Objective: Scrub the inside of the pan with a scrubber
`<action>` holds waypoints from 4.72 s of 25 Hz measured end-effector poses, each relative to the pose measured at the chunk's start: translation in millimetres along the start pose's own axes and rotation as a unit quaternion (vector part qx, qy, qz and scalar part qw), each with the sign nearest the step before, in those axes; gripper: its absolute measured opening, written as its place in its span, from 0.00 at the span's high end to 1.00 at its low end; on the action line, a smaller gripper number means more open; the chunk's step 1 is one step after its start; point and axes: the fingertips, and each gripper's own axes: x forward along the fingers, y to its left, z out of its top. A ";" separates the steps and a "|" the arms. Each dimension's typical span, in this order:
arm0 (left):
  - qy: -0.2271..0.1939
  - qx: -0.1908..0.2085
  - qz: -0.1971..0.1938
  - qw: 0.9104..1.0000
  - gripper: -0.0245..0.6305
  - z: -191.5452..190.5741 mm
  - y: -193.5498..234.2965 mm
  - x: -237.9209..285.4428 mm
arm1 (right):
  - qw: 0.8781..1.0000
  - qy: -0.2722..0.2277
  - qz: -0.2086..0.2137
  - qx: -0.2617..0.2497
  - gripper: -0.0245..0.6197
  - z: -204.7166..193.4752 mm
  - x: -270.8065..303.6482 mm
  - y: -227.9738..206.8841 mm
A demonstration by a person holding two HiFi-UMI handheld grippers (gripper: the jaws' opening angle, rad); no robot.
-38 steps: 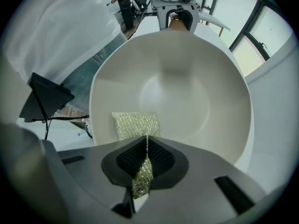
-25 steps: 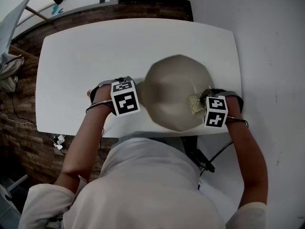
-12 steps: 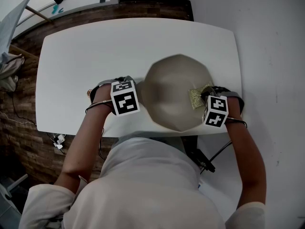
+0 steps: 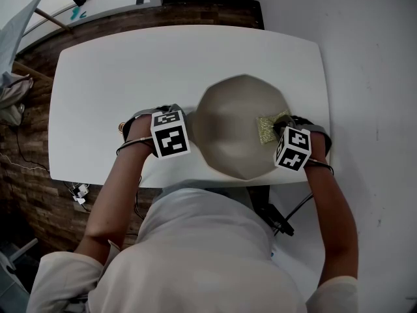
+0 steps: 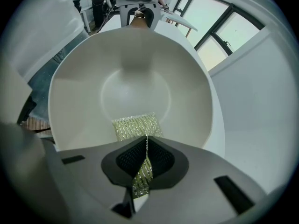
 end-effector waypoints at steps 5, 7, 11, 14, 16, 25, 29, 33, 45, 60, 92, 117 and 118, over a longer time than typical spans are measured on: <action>0.000 0.001 0.001 1.000 0.55 0.9 0.2 -0.2 | 0.999 -0.013 -0.006 0.032 0.92 2.0 3.4 -8.7; 0.000 0.001 0.001 1.000 0.55 0.8 0.1 -0.2 | 0.999 -0.015 -0.009 0.041 0.92 3.4 4.8 -11.6; 0.001 0.003 0.001 1.000 0.55 1.3 0.1 0.4 | 0.998 -0.020 -0.014 0.059 0.92 5.0 7.0 -18.2; 0.001 0.004 0.001 1.000 0.55 0.9 0.1 0.3 | 0.997 -0.023 -0.016 0.071 0.92 7.3 7.6 -23.2; 0.000 0.004 0.001 1.000 0.55 0.8 0.0 0.0 | 0.996 -0.026 -0.017 0.079 0.92 9.1 7.4 -27.0; 0.000 0.007 0.002 1.000 0.55 0.3 -0.4 0.3 | 0.993 -0.035 -0.028 0.107 0.92 17.9 8.7 -43.7; -0.002 0.006 0.002 1.000 0.55 0.8 0.2 0.1 | 0.991 -0.041 -0.032 0.120 0.92 22.5 9.2 -51.7; -0.001 0.008 0.003 1.000 0.55 0.9 0.0 0.1 | 0.987 -0.055 -0.040 0.146 0.92 29.4 9.8 -61.4; 0.002 0.013 0.004 1.000 0.55 -0.4 0.2 -0.4 | 0.978 -0.075 -0.041 0.190 0.92 40.3 11.5 -77.9; 0.004 0.019 0.004 1.000 0.55 -0.4 0.0 0.2 | 0.980 -0.052 -0.018 0.189 0.92 53.8 22.4 -83.5; 0.003 0.040 0.012 0.999 0.55 -0.1 1.6 1.1 | 0.944 -0.120 0.056 0.303 0.92 99.9 35.3 -97.0; 0.006 0.047 0.013 0.999 0.55 1.7 1.2 1.0 | 0.928 -0.199 0.138 0.283 0.92 164.4 38.6 -59.0; 0.006 0.047 0.013 0.999 0.55 1.7 1.2 1.1 | 0.927 -0.201 0.141 0.282 0.92 166.0 38.7 -56.7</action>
